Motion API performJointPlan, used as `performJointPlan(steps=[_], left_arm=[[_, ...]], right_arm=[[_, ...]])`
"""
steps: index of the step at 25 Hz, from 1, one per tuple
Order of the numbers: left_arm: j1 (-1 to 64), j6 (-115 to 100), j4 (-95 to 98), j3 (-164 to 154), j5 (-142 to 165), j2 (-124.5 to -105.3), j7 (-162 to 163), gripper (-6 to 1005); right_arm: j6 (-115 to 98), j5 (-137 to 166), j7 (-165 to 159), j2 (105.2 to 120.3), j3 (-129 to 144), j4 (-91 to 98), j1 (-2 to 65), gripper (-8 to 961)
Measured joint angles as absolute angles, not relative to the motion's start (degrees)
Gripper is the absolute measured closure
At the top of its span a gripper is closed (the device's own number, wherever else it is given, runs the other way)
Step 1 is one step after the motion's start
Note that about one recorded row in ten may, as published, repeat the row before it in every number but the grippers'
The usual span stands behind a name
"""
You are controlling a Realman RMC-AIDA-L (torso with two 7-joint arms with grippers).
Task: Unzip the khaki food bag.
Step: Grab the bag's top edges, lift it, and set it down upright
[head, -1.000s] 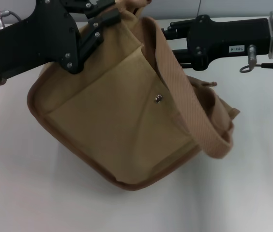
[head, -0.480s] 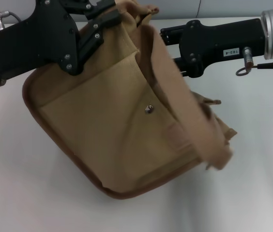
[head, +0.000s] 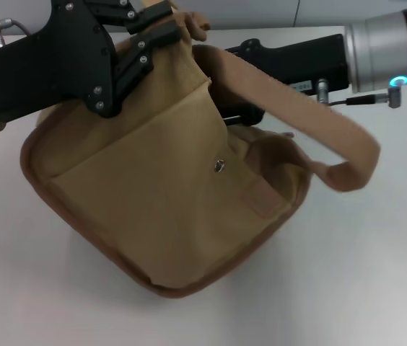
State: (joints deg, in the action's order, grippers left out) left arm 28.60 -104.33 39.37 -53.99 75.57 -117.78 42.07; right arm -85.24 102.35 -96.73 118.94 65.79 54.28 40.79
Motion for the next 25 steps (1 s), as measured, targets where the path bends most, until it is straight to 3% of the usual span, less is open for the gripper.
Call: performJointPlan(steps=[8, 11, 17, 21, 25], left_arm=[[28.4, -105.0, 39.4, -53.8, 75.5, -117.61, 42.2, 915], [28.4, -105.0, 39.4, -53.8, 75.5, -117.64, 42.2, 915], [28.4, -105.3, 39.4, -53.8, 75.5, -117.76, 42.2, 915], [28.0, -105.5, 39.4, -53.8, 75.3, -117.87, 42.2, 915], [27.8, -105.6, 39.4, -53.8, 75.2, -117.86, 42.2, 915]], right_arm=[[-82.5, 100.8, -95.0, 119.48, 68.8, 54.2, 41.4, 317], [-79.9, 98.6, -94.1, 119.6, 72.3, 54.1, 41.1, 447], [-75.8, 95.4, -93.3, 119.62, 75.9, 53.8, 40.7, 517], [-74.6, 90.2, -89.9, 119.61, 76.5, 53.5, 39.3, 728], [-74.9, 89.4, -88.7, 119.5, 76.5, 54.1, 38.3, 867]])
